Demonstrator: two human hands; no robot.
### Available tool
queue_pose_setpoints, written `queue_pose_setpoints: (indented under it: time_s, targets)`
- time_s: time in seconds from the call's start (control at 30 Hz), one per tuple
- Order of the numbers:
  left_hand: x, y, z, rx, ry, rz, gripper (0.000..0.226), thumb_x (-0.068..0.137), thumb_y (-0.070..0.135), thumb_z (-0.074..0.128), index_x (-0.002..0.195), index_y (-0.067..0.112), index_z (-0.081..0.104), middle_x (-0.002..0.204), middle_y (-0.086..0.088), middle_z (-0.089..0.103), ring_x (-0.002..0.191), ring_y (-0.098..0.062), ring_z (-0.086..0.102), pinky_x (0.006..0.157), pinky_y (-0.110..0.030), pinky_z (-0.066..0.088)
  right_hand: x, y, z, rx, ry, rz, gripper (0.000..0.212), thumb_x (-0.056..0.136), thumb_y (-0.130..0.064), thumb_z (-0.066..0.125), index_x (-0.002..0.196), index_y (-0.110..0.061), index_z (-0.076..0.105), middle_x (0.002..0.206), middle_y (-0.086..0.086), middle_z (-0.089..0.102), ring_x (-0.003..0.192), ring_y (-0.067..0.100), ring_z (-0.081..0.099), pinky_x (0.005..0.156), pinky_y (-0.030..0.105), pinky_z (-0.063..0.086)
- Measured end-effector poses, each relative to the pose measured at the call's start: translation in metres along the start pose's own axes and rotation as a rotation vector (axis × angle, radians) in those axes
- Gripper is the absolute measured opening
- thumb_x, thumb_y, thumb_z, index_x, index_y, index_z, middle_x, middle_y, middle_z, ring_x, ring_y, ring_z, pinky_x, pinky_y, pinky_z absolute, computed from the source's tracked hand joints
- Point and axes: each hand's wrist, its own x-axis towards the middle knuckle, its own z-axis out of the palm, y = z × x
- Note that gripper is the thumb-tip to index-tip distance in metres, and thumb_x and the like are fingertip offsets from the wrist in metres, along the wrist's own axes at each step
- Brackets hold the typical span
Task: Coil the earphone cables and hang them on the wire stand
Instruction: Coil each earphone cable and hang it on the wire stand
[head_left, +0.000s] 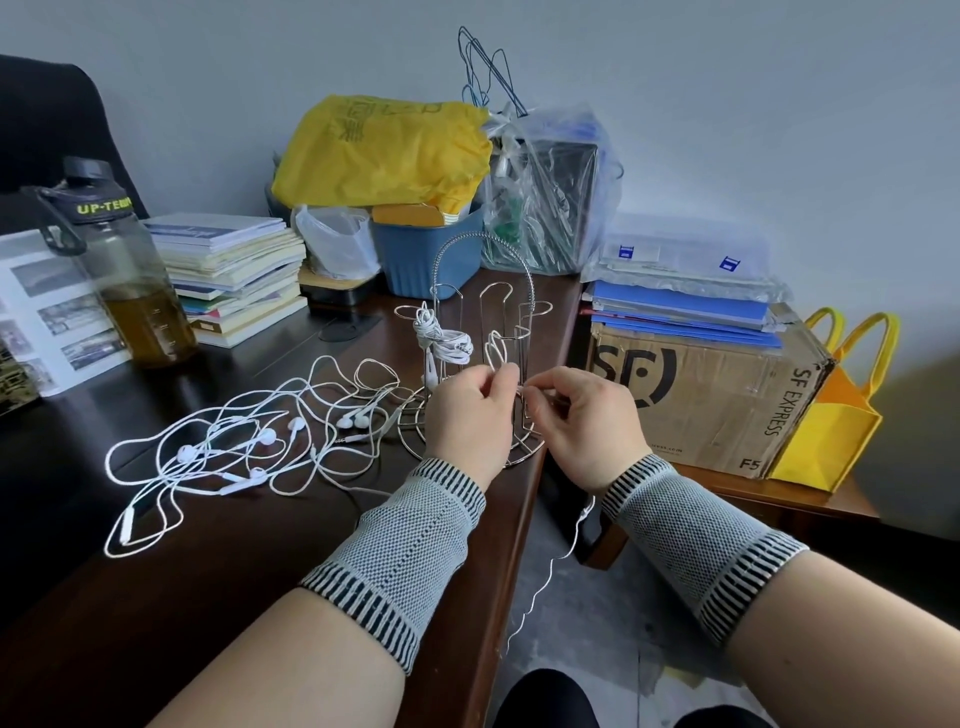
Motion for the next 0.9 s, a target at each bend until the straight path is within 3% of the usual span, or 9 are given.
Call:
queue_pose_setpoints:
  time_s: [0.13,0.2,0.3,0.37,0.53,0.67,0.77,0.9]
  targets:
    - [0.002,0.004,-0.001,0.03,0.011,0.074,0.034,0.093,0.032,0.058,0.062,0.019,0.054,0.05,0.005,0.052,0.06,-0.027,0.06,0.063,-0.037,0.049,-0.005,-0.006,-0.001,0.05,-0.009,-0.005,0.017,0.082,-0.026,0.059,0.082,-0.014,0.072,0.069,-0.004,0.068,0.059,0.008,0.06,0.06,0.012,0.044]
    - [0.003,0.007,-0.002,0.007,-0.001,0.067,0.031,0.094,0.03,0.058,0.065,0.02,0.056,0.049,0.009,0.049,0.053,-0.016,0.052,0.056,-0.031,0.041,-0.003,-0.01,0.0,0.086,-0.009,0.028,0.015,0.082,-0.024,0.061,0.082,-0.014,0.072,0.067,-0.008,0.065,0.058,0.005,0.057,0.06,0.009,0.043]
    - [0.004,0.011,-0.004,-0.056,-0.01,0.045,0.029,0.094,0.028,0.059,0.074,0.008,0.065,0.045,0.009,0.046,0.044,-0.006,0.036,0.05,-0.028,0.031,0.002,-0.014,-0.002,0.135,-0.029,0.091,0.006,0.084,-0.016,0.067,0.085,-0.014,0.072,0.068,-0.014,0.061,0.06,0.002,0.056,0.061,0.004,0.043]
    - [0.004,0.013,-0.005,-0.086,-0.017,0.03,0.026,0.095,0.028,0.057,0.086,0.009,0.071,0.055,0.003,0.054,0.047,-0.006,0.04,0.051,-0.028,0.035,0.003,-0.015,-0.002,0.157,-0.061,0.133,0.006,0.085,-0.015,0.067,0.087,-0.015,0.072,0.07,-0.014,0.062,0.062,0.003,0.059,0.063,0.007,0.046]
    - [0.004,0.014,-0.003,-0.15,-0.041,0.005,0.027,0.1,0.026,0.046,0.104,0.02,0.072,0.06,-0.009,0.048,0.052,-0.003,0.043,0.063,-0.026,0.038,0.01,-0.014,0.0,0.291,-0.055,0.286,0.014,0.084,-0.013,0.065,0.079,-0.025,0.067,0.07,-0.009,0.067,0.063,0.006,0.061,0.064,0.019,0.051]
    - [0.006,0.019,0.0,-0.203,-0.061,-0.032,0.027,0.101,0.024,0.043,0.098,0.025,0.07,0.052,0.01,0.049,0.051,-0.005,0.044,0.058,-0.027,0.036,0.017,-0.013,0.003,0.395,-0.04,0.36,0.021,0.085,-0.012,0.063,0.075,-0.03,0.064,0.068,-0.005,0.067,0.06,0.016,0.062,0.063,0.033,0.055]
    - [0.011,0.021,0.001,-0.248,-0.065,-0.07,0.029,0.101,0.024,0.044,0.084,0.027,0.068,0.043,0.013,0.046,0.046,-0.01,0.04,0.053,-0.027,0.032,0.023,-0.016,0.003,0.467,-0.031,0.413,0.019,0.087,-0.013,0.06,0.077,-0.028,0.067,0.07,-0.002,0.07,0.06,0.014,0.062,0.064,0.035,0.056]
    - [0.01,0.016,0.006,-0.283,-0.054,-0.119,0.03,0.101,0.026,0.044,0.086,0.015,0.068,0.047,0.009,0.042,0.046,-0.014,0.035,0.05,-0.03,0.029,0.024,-0.019,-0.005,0.481,-0.042,0.431,0.024,0.089,-0.012,0.059,0.075,-0.03,0.066,0.074,0.0,0.072,0.07,0.025,0.068,0.068,0.042,0.059]
